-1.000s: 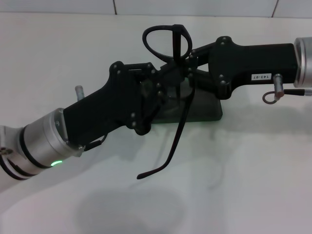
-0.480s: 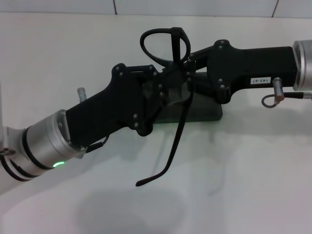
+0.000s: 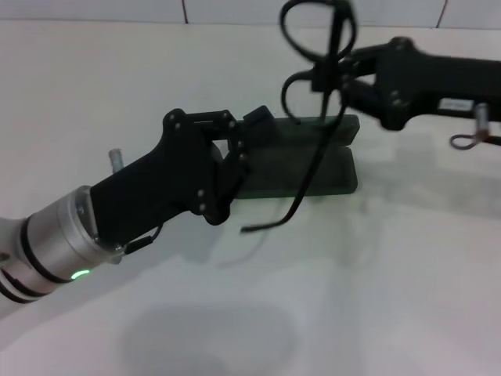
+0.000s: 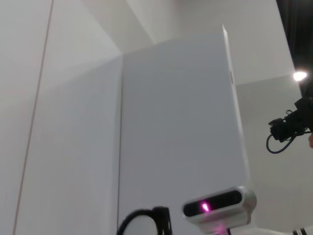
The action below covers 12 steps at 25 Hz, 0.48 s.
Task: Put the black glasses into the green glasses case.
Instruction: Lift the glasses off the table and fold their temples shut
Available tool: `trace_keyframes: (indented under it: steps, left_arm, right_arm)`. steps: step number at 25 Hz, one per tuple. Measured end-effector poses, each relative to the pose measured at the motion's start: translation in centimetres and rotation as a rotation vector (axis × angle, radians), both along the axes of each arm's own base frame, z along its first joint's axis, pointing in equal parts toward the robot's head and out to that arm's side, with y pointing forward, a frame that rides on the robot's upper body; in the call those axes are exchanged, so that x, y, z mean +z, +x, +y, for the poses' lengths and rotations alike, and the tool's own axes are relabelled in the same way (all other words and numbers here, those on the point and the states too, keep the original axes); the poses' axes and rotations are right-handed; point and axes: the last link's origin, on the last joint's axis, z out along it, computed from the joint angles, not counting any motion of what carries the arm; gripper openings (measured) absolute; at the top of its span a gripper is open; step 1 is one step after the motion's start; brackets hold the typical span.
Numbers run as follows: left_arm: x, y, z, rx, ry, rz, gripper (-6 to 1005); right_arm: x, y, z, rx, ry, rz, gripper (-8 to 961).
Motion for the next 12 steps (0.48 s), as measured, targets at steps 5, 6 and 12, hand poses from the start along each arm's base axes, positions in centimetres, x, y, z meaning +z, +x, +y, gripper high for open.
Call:
trace_keyframes:
  steps: [5,6,12]
  left_arm:
    - [0.1,-0.3,0.0,0.009,0.008,0.005,45]
    - [0.1,-0.3,0.0,0.009,0.007,0.008,45]
    - [-1.2,1.0,-0.4,-0.137,-0.096,0.091,44]
  right_arm:
    - [3.0,0.6,-1.1,0.037,0.011,0.16,105]
    - [3.8,0.5,-1.5,0.057,0.016,0.201,105]
    - [5.8,0.5,-1.9,0.11,0.119,0.347,105]
